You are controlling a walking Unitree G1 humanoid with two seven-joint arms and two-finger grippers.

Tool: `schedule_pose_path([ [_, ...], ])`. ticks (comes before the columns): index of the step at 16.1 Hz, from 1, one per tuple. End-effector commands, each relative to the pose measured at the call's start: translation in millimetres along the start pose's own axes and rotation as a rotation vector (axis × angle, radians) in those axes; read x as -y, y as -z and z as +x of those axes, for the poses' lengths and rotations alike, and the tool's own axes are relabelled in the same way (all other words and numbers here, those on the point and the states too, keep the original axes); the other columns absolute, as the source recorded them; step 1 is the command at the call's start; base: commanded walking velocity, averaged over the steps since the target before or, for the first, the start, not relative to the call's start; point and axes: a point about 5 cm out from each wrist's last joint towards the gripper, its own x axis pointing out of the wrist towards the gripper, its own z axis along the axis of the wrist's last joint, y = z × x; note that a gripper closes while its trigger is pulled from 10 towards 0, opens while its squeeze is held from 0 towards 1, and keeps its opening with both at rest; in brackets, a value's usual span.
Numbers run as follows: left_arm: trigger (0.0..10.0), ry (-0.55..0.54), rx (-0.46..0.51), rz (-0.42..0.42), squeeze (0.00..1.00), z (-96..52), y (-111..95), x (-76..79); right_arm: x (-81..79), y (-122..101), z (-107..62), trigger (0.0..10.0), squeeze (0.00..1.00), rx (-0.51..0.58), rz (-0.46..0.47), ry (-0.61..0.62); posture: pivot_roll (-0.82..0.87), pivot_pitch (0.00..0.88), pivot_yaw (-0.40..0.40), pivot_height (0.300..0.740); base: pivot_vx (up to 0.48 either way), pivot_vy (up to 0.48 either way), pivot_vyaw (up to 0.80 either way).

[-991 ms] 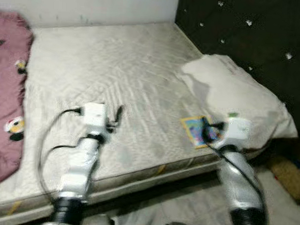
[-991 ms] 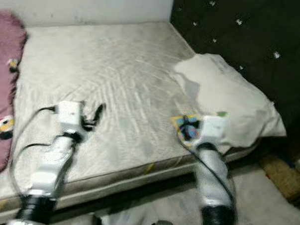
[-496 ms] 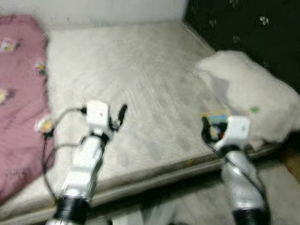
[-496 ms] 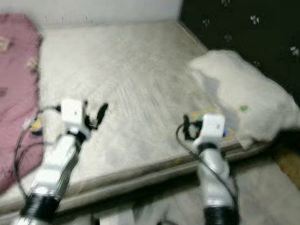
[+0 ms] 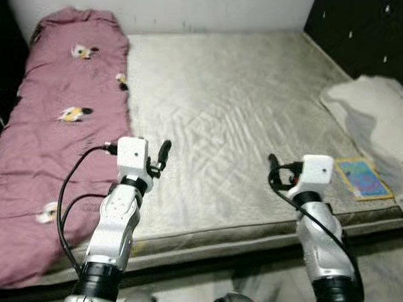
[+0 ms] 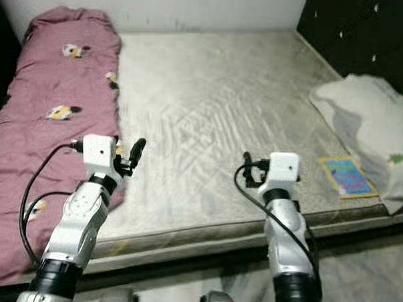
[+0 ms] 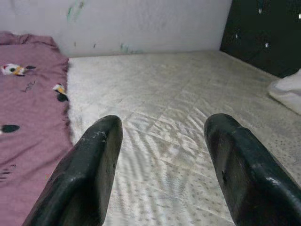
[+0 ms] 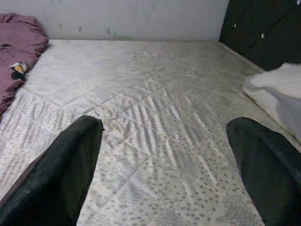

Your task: Clean up the room

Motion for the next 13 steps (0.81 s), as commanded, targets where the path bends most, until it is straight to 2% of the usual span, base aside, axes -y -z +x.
schedule_pose_path([
  [1, 10.0, -0.022, 0.0, 0.01, 0.0, -1.5, -0.3, -5.9, -6.8, -4.7, 2.6, 10.0, 0.0, 0.017, 0.008, -0.02, -0.05, 0.038, -0.026, 0.74, 0.0, 0.48, 0.0],
  [9, 10.0, -0.028, 0.004, 0.012, 0.0, -1.7, -0.7, -5.8, -7.8, -5.1, 3.1, 10.0, 0.0, 0.02, -0.007, -0.034, -0.05, 0.04, -0.028, 0.74, 0.0, 0.48, 0.0],
  [13, 10.0, -0.03, 0.006, 0.018, 0.0, -1.4, -0.9, -5.8, -9.1, -5.4, 3.6, 10.0, 0.0, 0.022, -0.018, -0.042, -0.05, 0.038, -0.028, 0.74, 0.0, 0.48, 0.8],
])
